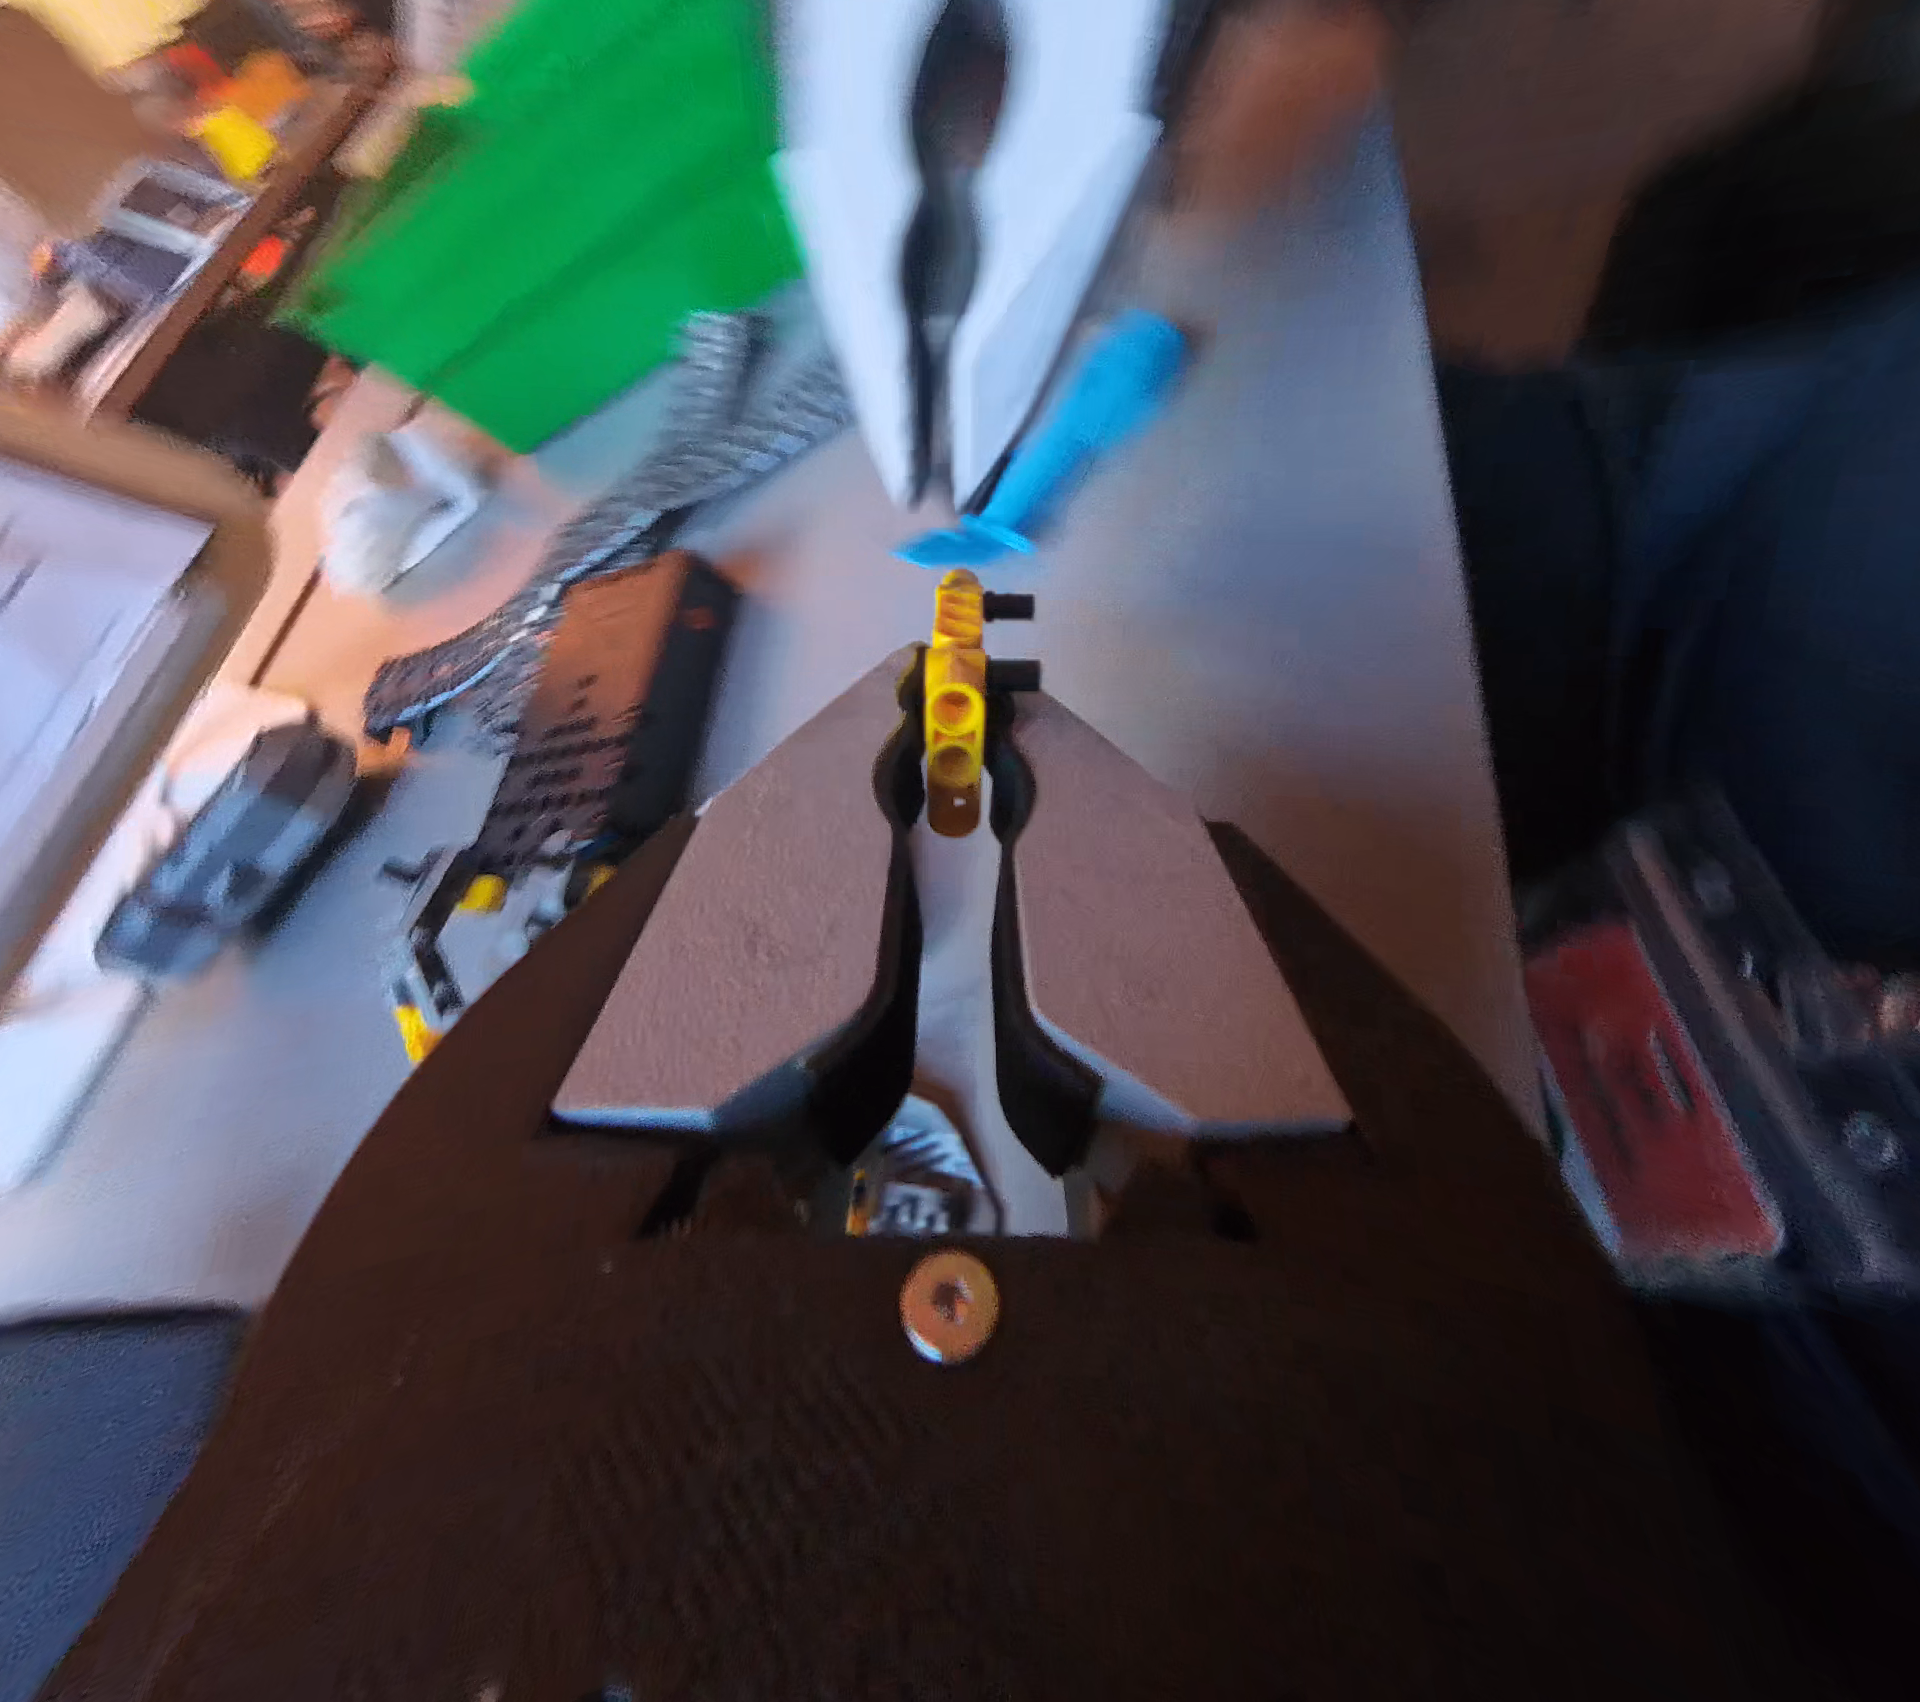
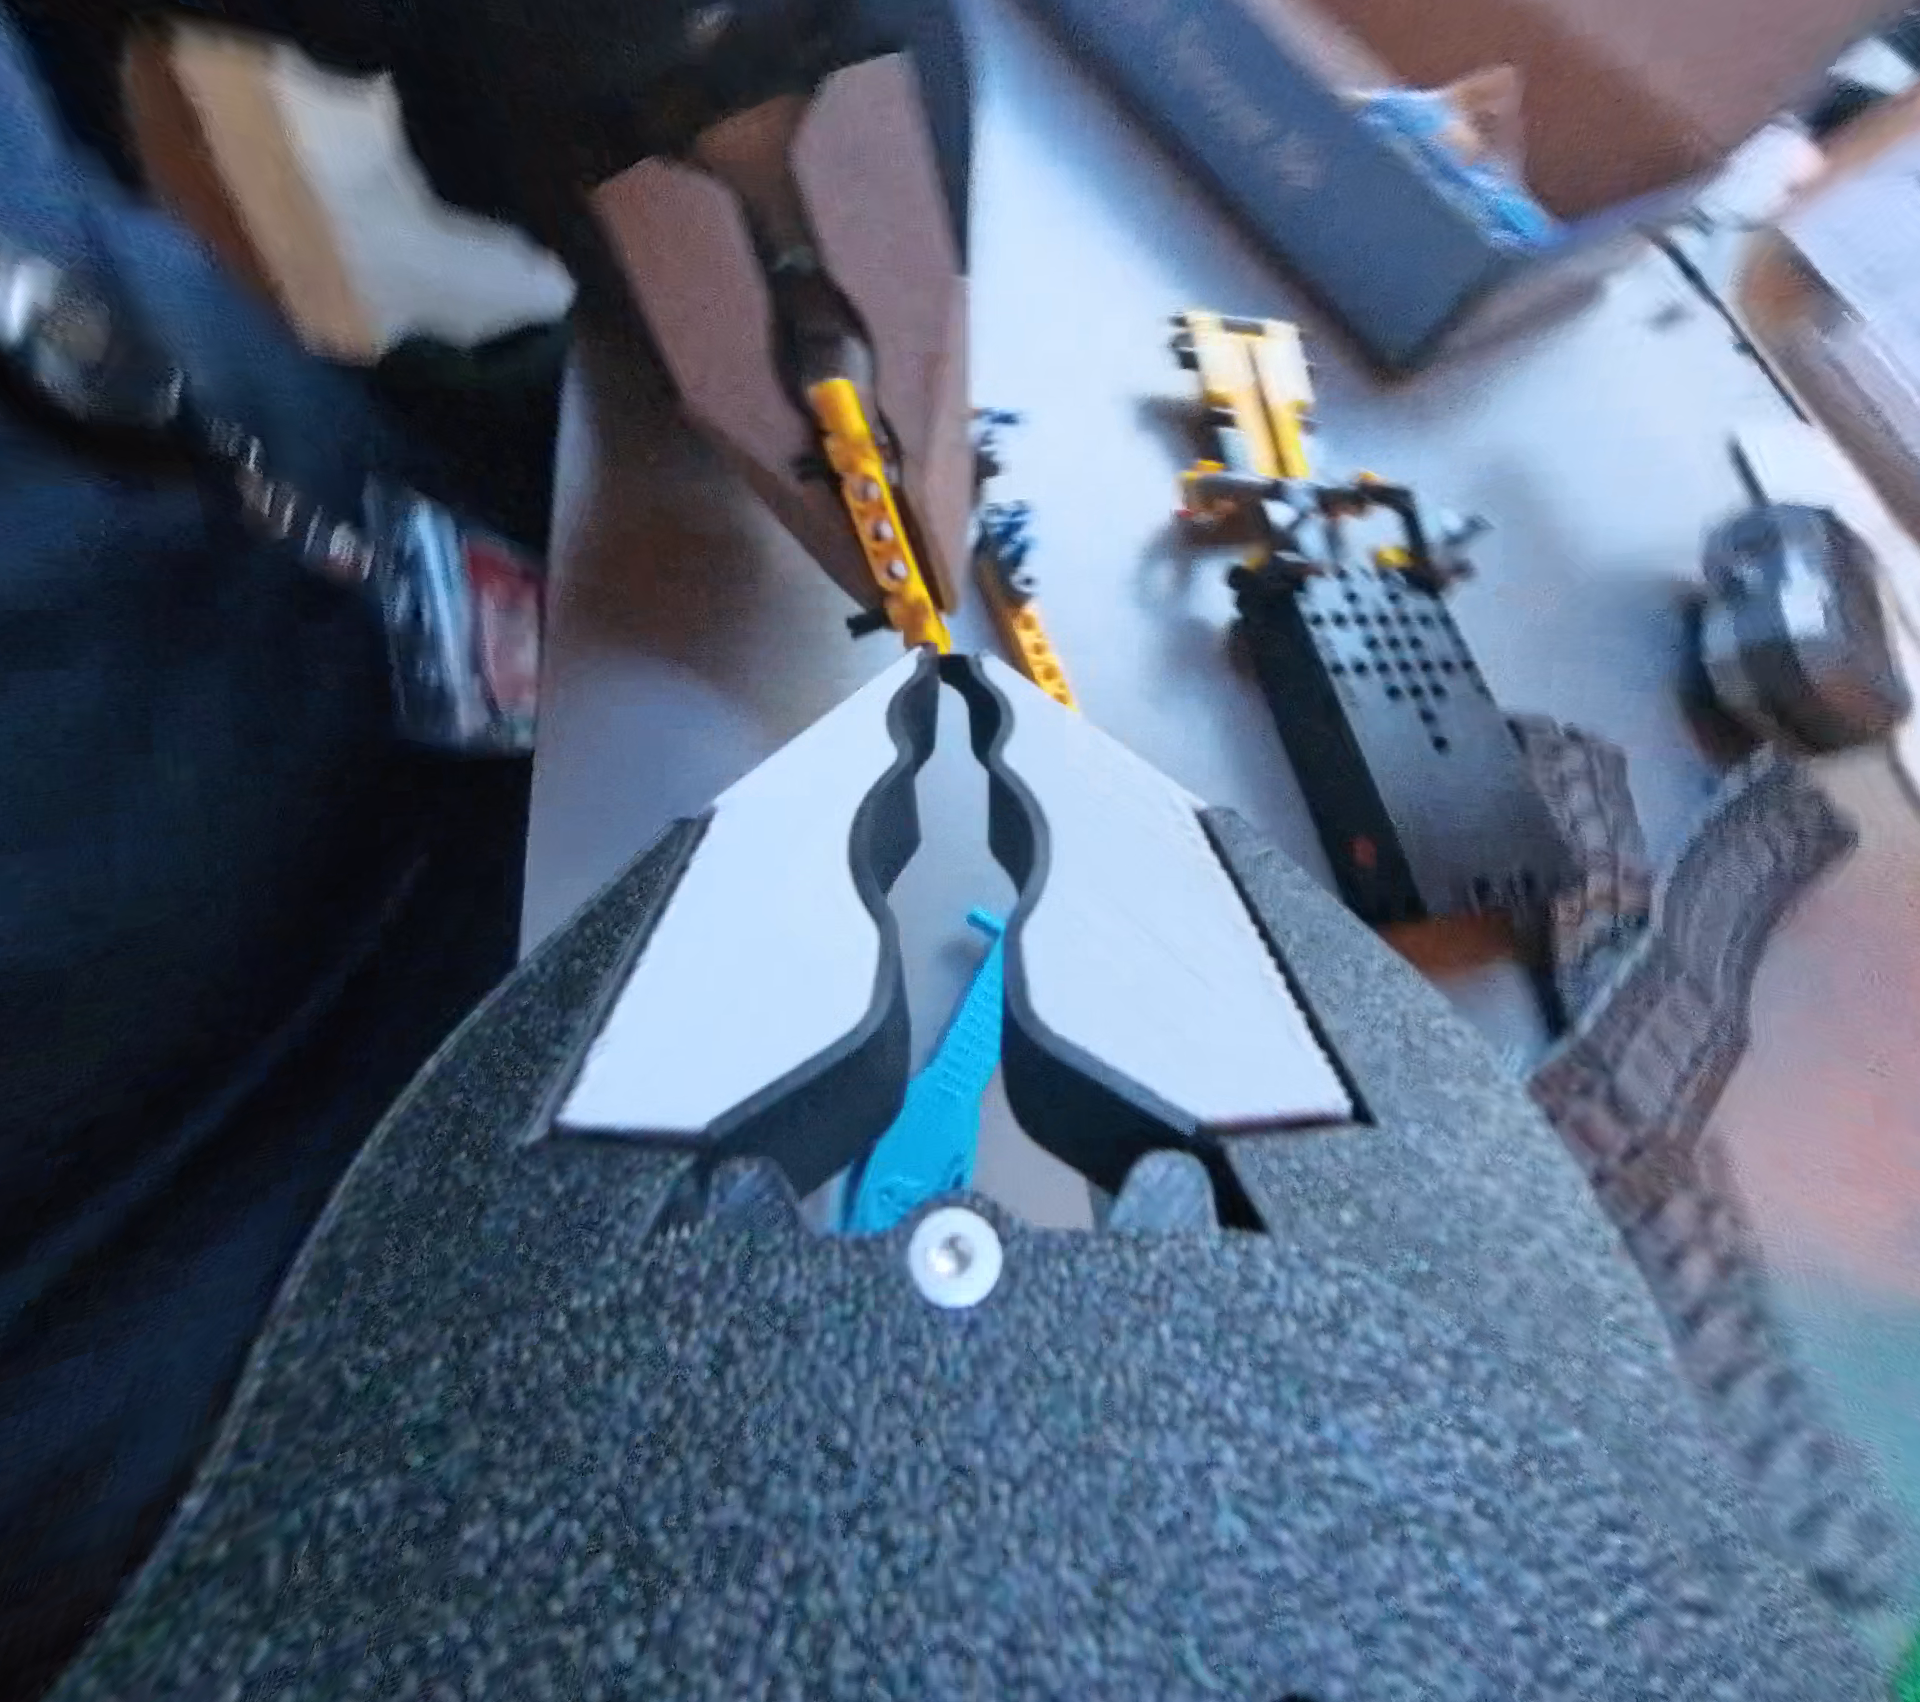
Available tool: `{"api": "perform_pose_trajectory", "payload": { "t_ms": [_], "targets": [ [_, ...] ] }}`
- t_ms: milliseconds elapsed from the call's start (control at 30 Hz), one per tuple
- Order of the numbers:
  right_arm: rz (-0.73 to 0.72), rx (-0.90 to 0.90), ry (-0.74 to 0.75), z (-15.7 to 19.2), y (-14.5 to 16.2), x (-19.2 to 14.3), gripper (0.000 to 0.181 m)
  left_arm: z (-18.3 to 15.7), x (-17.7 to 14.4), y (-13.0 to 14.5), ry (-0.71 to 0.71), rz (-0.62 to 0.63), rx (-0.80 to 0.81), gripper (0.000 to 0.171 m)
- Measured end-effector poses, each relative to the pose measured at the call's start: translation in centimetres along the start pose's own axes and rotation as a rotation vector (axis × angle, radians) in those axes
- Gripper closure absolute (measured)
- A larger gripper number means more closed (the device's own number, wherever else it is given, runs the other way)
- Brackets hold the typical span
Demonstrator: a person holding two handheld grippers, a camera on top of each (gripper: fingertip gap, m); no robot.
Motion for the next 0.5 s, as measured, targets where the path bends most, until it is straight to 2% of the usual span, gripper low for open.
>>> {"api": "perform_pose_trajectory", "payload": {
  "t_ms": [100, 233, 333, 500],
  "targets": [
    [-0.135, 0.270, 0.027, -0.1, -0.5, -1.0, 0.172, 0.8, -0.8, -0.6, -0.010, -0.081, -0.075, 0.165],
    [-0.217, 0.509, -0.026, 0.4, -1.1, -0.7, 0.170, 0.8, -0.8, -0.8, -0.037, -0.091, -0.053, 0.165],
    [-0.226, 0.632, -0.076, 0.6, -1.0, -0.1, 0.169, 0.7, -0.9, -1.0, -0.068, -0.108, -0.022, 0.165],
    [-0.212, 0.733, -0.112, 0.8, -1.0, 0.9, 0.166, 0.8, -1.1, -1.3, -0.102, -0.128, 0.013, 0.165]
  ]
}}
Point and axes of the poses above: each gripper's, where its closed fingertips meet, x out along the fingers, y out of its underside, z = x × y across the jaws, the point moved 4 cm from there along -x, back along the fingers, and after that the axes turned 2 degrees about -x, right-handed, at the moved point
